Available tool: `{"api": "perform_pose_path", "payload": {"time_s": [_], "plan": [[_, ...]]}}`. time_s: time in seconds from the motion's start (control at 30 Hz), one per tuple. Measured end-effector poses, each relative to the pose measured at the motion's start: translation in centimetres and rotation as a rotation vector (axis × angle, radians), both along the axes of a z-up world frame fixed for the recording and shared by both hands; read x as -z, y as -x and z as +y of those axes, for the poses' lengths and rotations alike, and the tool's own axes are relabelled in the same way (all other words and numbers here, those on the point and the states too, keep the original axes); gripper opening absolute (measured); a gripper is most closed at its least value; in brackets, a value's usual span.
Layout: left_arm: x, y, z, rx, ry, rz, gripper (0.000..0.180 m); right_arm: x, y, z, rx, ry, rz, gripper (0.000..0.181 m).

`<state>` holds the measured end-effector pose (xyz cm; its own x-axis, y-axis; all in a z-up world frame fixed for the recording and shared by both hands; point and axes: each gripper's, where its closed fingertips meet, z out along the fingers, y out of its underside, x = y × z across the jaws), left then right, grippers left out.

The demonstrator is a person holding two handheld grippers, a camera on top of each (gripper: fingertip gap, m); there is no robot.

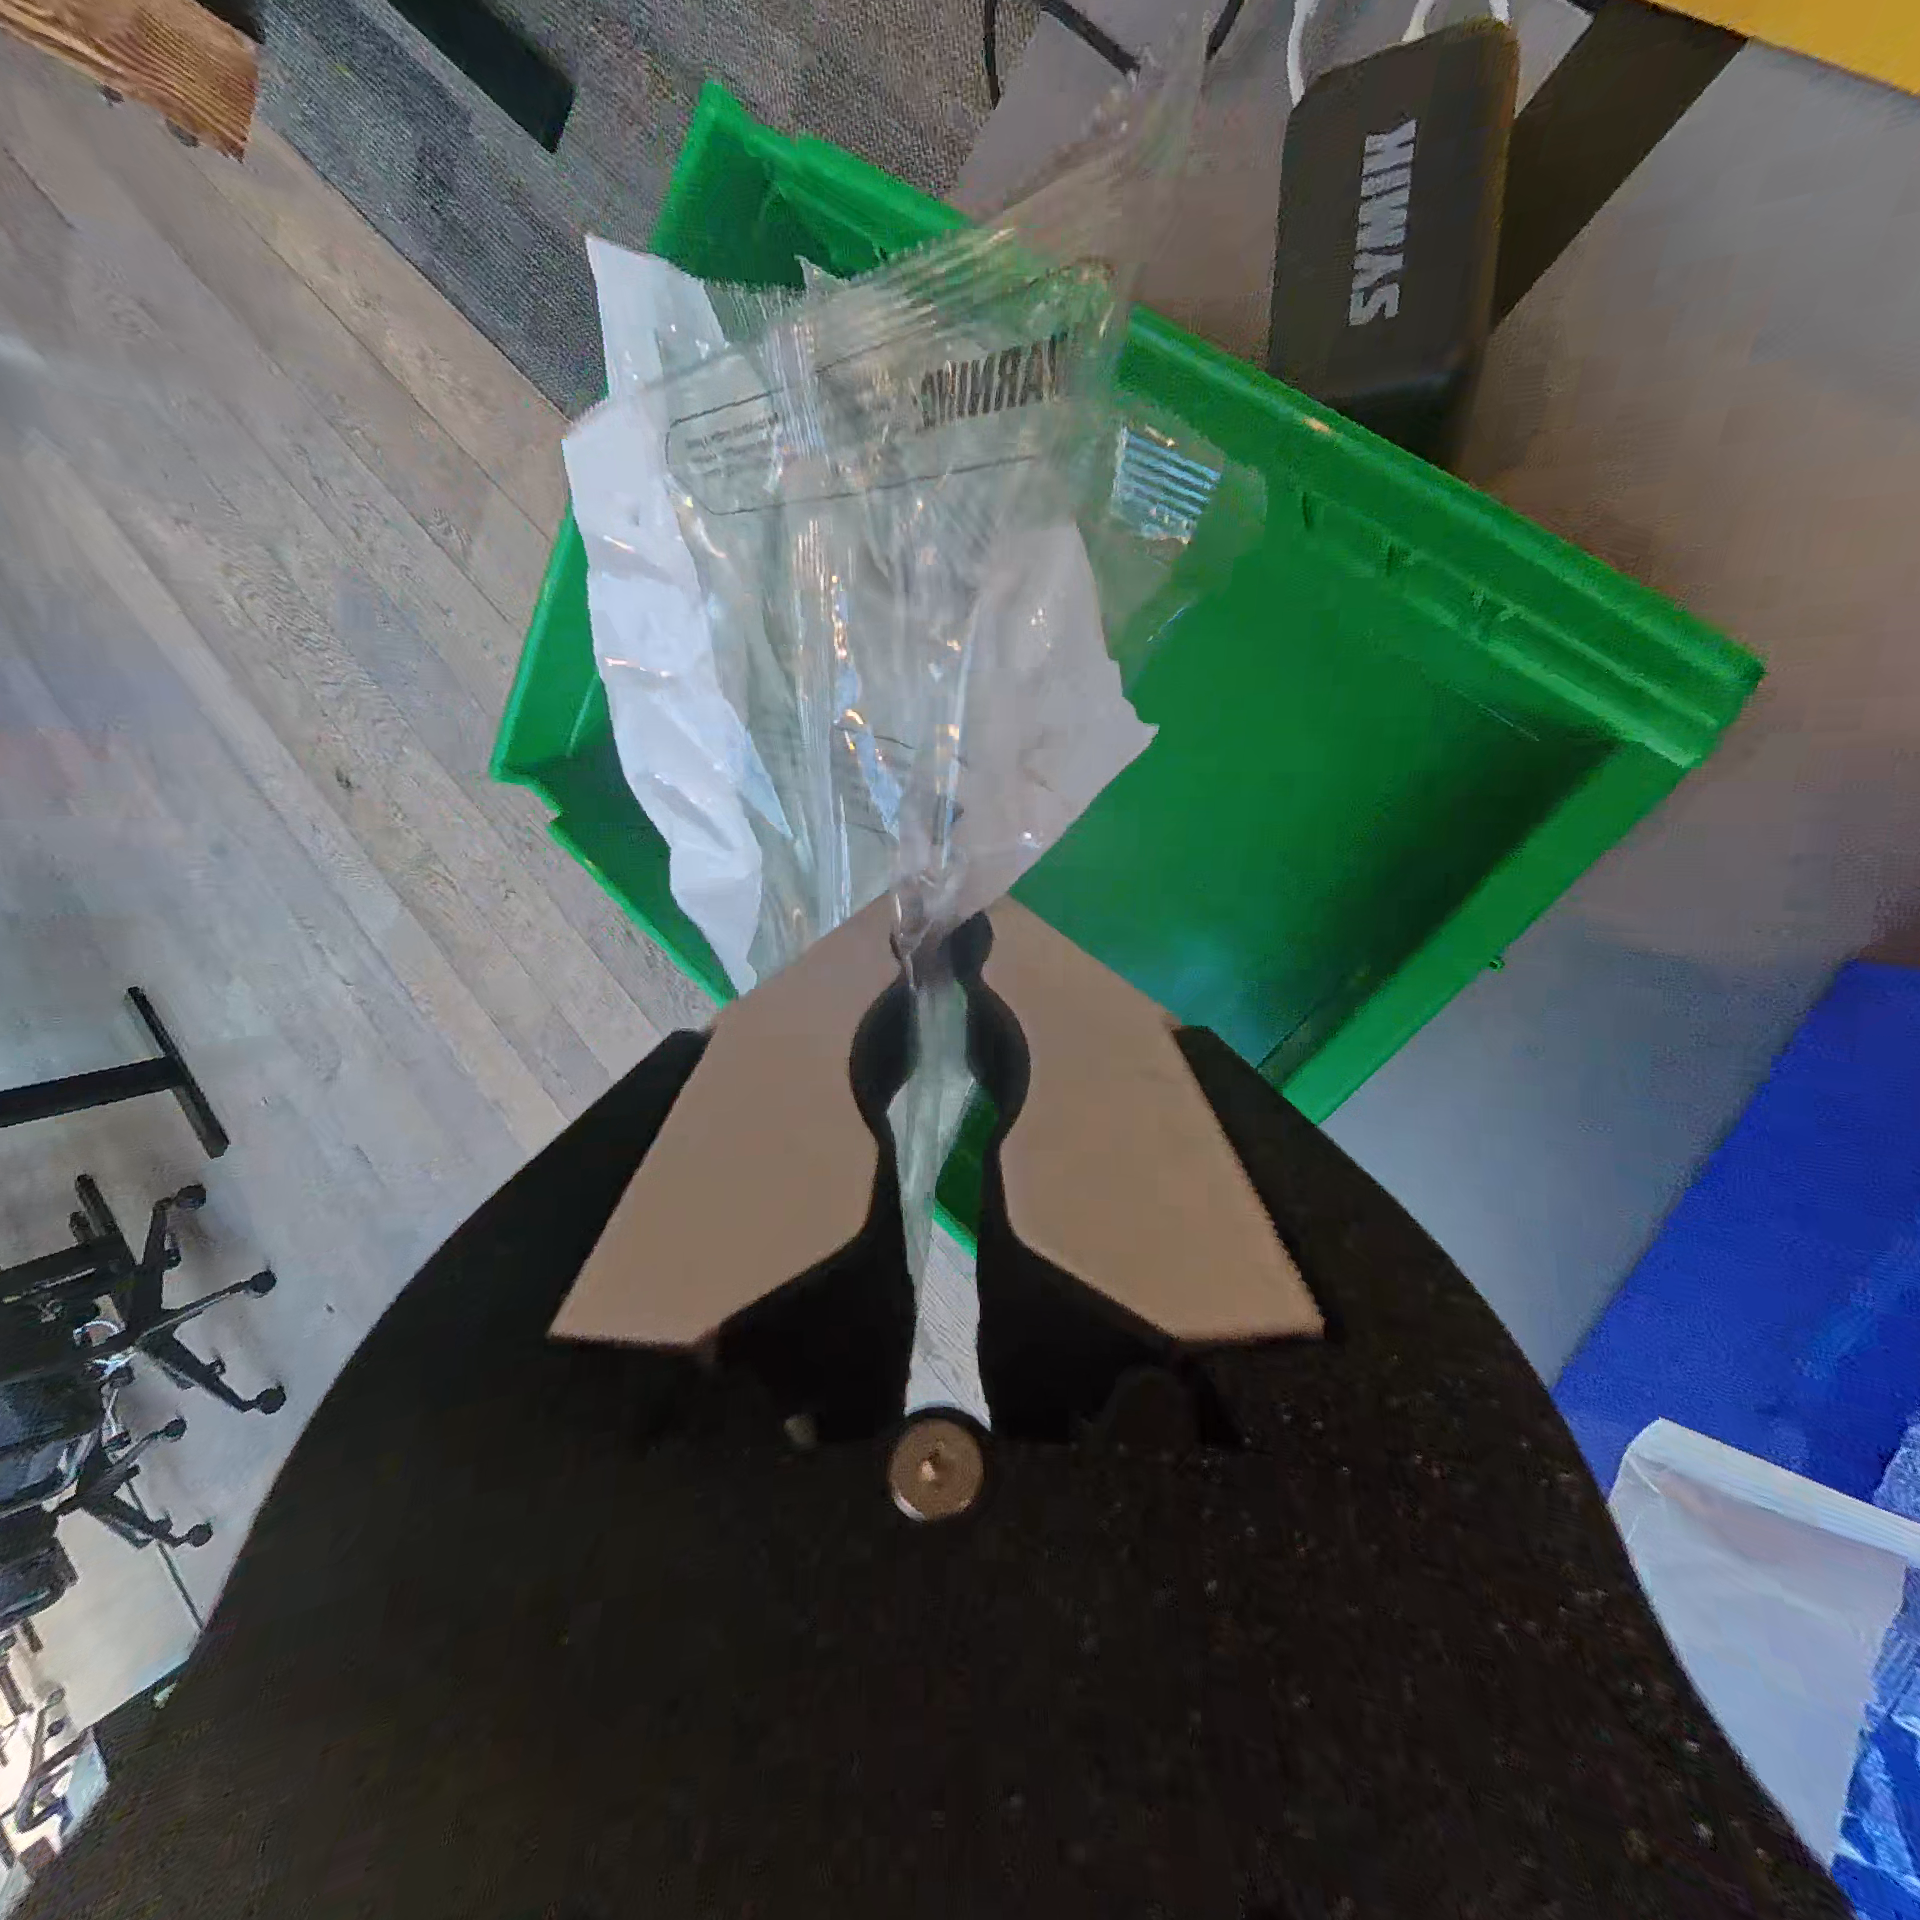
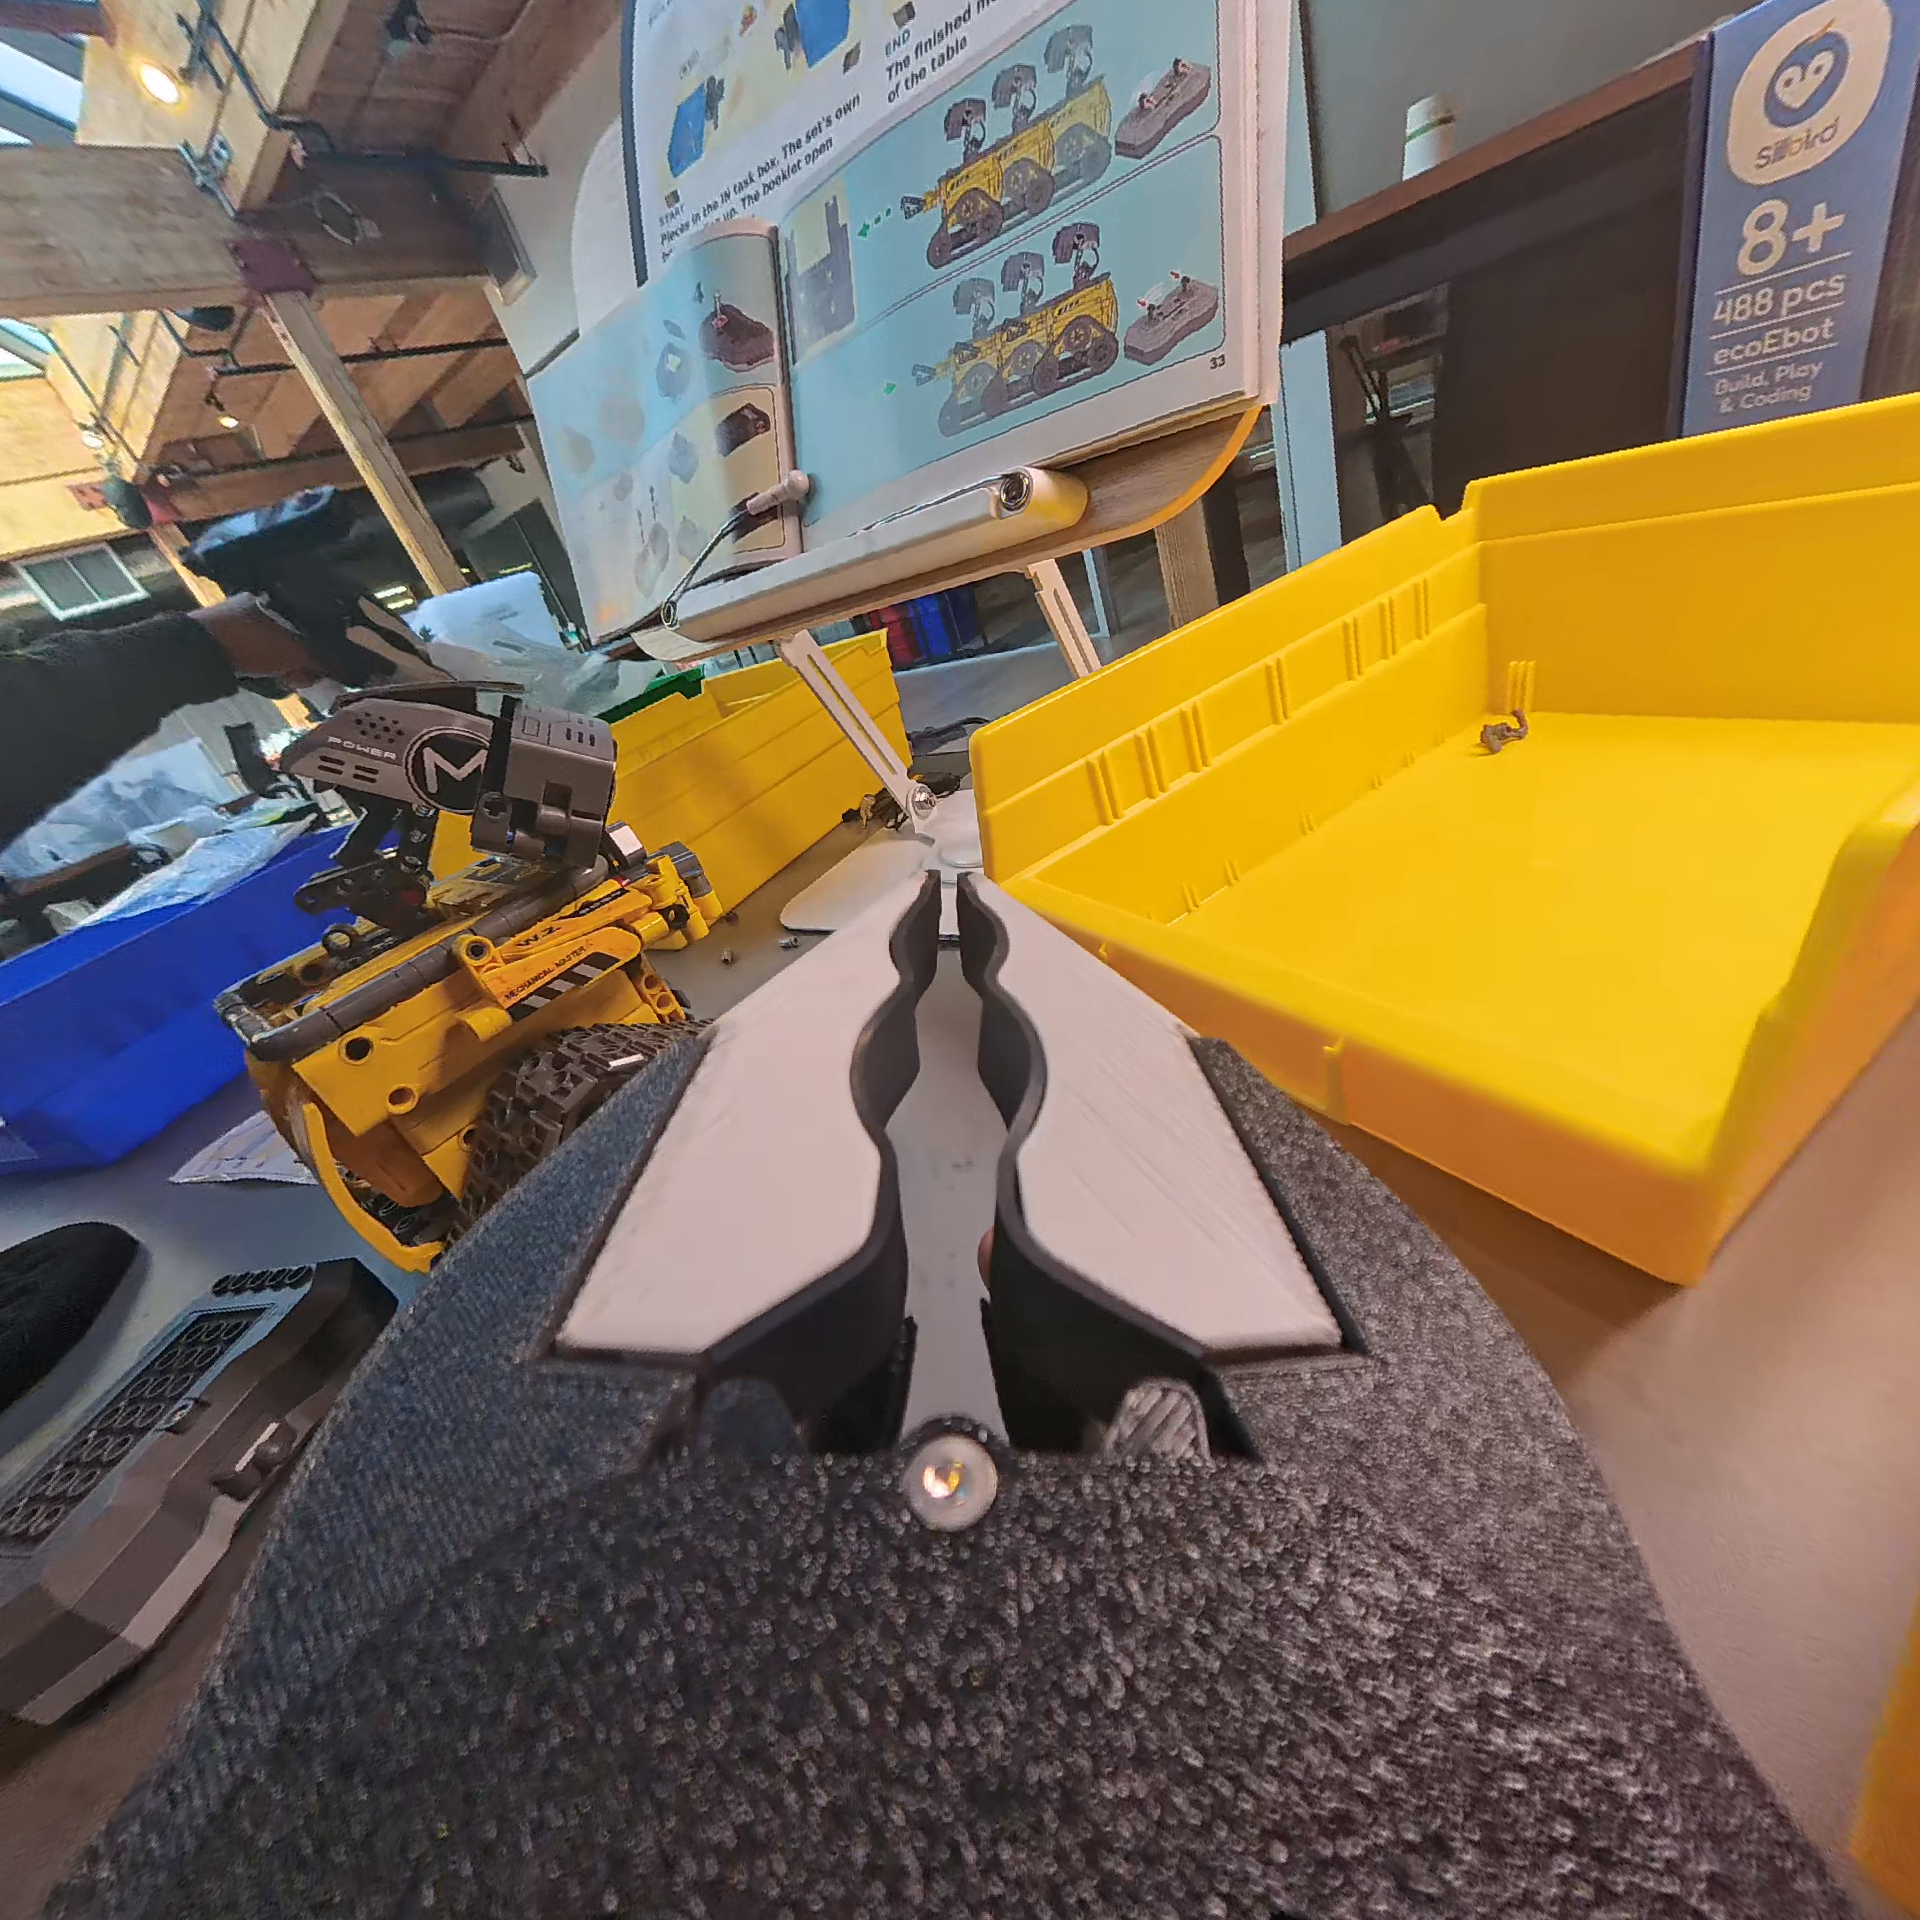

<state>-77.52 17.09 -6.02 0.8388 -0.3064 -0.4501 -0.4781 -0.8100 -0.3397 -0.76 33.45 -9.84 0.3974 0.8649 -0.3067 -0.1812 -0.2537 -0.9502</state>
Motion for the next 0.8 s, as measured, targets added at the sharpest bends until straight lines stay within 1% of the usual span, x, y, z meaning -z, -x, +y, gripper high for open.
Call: {"api": "perform_pose_path", "payload": {"time_s": [0.1, 0.2, 0.3, 0.63, 0.8], "plan": [[-1.6, -0.2, 0.4, -0.010, -0.046, -0.010, 0.000, 0.0, 0.0, -0.1, -0.003, -0.003, -0.001, 0.003], [-1.6, 0.0, 0.3, -0.013, -0.034, 0.000, 0.000, 0.0, 0.1, -0.2, -0.004, -0.007, -0.005, 0.003], [-1.6, 0.0, 0.3, -0.019, -0.044, -0.036, 0.000, 0.0, 0.1, -0.3, -0.005, -0.004, 0.000, 0.003], [-5.1, -1.8, -0.3, -0.018, -0.199, -0.423, 0.000, -0.1, 0.0, -0.2, -0.005, 0.003, 0.013, 0.002], [-7.1, -3.0, -0.9, 0.020, -0.285, -0.585, 0.000, -0.2, -0.2, -0.2, -0.005, 0.006, 0.029, 0.003]]}}
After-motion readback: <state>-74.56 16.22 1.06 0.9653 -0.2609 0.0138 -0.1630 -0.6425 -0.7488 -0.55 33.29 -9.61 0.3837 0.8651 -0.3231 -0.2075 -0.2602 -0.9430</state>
